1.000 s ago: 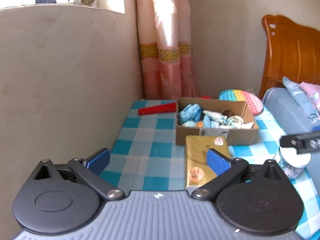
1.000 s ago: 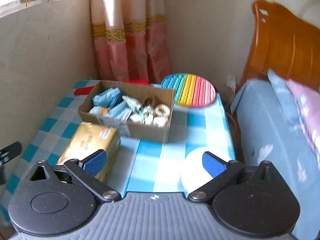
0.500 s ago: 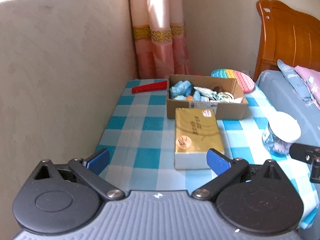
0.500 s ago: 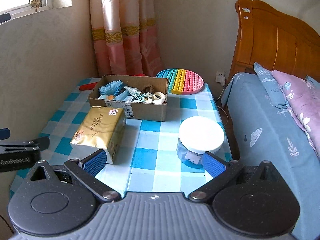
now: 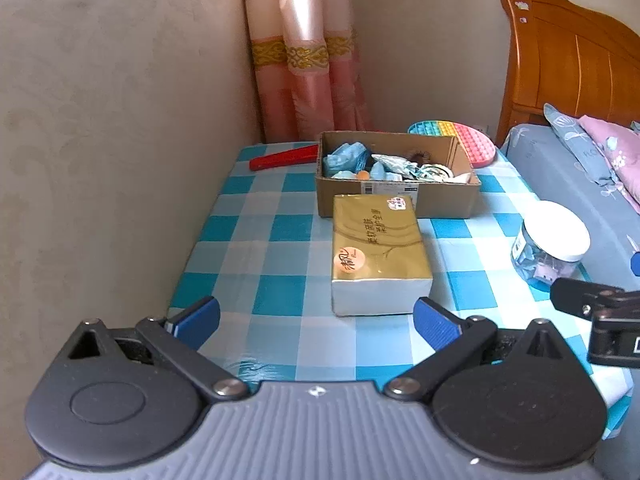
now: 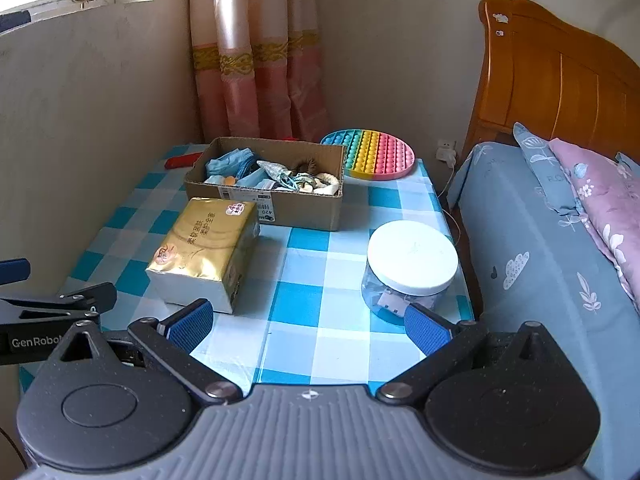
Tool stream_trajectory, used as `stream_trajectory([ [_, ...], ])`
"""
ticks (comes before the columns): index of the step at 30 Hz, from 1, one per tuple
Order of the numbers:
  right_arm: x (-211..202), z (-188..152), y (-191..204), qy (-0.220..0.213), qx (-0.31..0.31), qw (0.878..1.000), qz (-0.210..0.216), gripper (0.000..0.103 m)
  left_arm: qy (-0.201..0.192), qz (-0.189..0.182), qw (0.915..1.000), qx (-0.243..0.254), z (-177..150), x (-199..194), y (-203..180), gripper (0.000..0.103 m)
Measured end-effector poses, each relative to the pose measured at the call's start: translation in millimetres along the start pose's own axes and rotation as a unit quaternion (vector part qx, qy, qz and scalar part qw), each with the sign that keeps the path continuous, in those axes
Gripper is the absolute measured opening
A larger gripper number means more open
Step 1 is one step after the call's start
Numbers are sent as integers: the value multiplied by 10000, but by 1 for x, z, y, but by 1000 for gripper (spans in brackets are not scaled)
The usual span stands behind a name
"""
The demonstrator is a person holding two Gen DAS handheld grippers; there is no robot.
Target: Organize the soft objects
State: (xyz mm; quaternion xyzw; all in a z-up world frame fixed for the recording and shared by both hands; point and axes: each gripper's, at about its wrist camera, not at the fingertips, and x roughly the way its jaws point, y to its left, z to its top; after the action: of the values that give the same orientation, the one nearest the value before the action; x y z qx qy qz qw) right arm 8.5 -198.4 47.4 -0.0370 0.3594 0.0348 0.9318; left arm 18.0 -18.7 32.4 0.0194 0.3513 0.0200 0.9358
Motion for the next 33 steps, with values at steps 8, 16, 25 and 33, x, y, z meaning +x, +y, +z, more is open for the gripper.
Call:
stream_trajectory([
  [8,2,-1,1,21,1,10000,49,103,4,-20,10000,-13,0,-1,1,102],
  [16,3,-2,3,23,-7,10000,61,103,17,-24,10000,-2,0,-1,0,102],
  [25,1,-2,2,1,-12,9999,103,103,12,-44,10000,12,-1,-1,-1,102],
  [33,0,-2,1,-27,10,9999,111,103,-1,-61,10000,32,-1,-2,-5,102],
])
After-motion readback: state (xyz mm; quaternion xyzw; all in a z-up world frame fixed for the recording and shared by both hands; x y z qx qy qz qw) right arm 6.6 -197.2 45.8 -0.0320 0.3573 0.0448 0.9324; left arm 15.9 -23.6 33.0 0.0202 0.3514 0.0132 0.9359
